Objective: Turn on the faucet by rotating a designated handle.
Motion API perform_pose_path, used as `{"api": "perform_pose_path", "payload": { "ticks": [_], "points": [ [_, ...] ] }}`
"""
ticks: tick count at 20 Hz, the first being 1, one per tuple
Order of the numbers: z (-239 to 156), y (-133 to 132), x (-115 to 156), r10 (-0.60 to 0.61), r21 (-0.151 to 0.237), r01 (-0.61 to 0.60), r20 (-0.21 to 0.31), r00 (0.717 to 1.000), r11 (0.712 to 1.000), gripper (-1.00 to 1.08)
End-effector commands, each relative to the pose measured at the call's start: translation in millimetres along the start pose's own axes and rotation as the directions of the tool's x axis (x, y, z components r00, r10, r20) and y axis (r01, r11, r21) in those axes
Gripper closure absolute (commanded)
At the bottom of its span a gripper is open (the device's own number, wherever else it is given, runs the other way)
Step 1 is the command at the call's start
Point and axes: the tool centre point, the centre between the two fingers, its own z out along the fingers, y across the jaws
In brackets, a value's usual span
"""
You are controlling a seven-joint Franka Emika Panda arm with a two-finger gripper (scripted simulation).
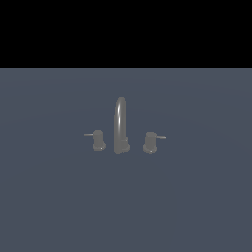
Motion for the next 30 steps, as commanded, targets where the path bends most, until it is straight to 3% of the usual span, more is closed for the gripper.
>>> {"api": "perform_pose_path", "payload": {
  "ticks": [1,10,17,24,30],
  "points": [
    [0.0,0.0,0.0,0.000,0.000,0.000,0.000,1.000,1.000,1.08],
    [-0.2,6.9,-2.0,-0.011,0.034,0.011,-0.004,1.000,0.999,1.08],
    [0.8,7.1,0.7,-0.002,0.035,0.002,-0.003,1.000,0.999,1.08],
    [9.8,9.8,23.4,0.074,0.044,-0.074,0.000,0.997,0.996,1.08],
    [27.3,14.8,58.9,0.196,0.056,-0.196,0.007,0.981,0.979,1.08]
  ]
}}
